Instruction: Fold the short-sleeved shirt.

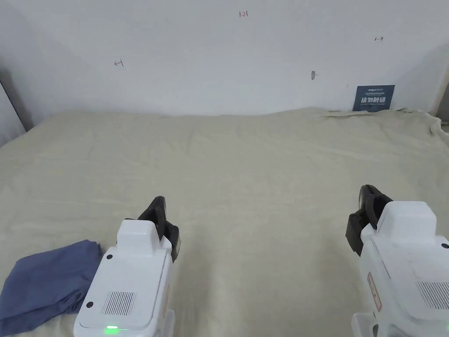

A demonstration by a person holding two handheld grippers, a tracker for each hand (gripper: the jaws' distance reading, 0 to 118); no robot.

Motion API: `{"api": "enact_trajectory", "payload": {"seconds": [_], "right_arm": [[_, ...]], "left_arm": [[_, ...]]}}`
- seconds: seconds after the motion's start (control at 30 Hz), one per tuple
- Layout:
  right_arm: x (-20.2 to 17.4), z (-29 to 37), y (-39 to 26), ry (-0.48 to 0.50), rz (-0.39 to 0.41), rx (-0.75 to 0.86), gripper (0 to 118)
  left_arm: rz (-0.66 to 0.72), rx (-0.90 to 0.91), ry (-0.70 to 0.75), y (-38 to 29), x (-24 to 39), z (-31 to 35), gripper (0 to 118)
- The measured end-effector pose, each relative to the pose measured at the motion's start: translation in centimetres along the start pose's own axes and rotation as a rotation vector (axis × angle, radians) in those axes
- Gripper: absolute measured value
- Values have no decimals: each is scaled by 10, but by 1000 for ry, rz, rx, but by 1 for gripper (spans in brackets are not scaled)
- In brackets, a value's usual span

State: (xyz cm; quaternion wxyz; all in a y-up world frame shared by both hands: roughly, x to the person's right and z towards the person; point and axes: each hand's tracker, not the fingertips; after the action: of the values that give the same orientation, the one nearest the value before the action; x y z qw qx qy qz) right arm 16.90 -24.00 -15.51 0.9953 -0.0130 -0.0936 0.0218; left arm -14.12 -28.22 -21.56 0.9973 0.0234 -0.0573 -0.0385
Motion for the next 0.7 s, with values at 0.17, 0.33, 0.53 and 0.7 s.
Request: {"api": "enact_trajectory", "payload": {"seconds": [0.17,0.33,0.53,0.7], "right_arm": [[0,2,1,-3,6,8,0],[-1,3,1,-5,10,13,0],[-1,3,2,-3,12,12,0],[-2,4,2,-1,15,13,0]], "left_arm": [[-5,11,5,3,2,-1,0],[-11,12,17,4,2,-1,0],[-1,13,32,5,0,-2,0],[-6,13,35,5,-1,-2,0]]}}
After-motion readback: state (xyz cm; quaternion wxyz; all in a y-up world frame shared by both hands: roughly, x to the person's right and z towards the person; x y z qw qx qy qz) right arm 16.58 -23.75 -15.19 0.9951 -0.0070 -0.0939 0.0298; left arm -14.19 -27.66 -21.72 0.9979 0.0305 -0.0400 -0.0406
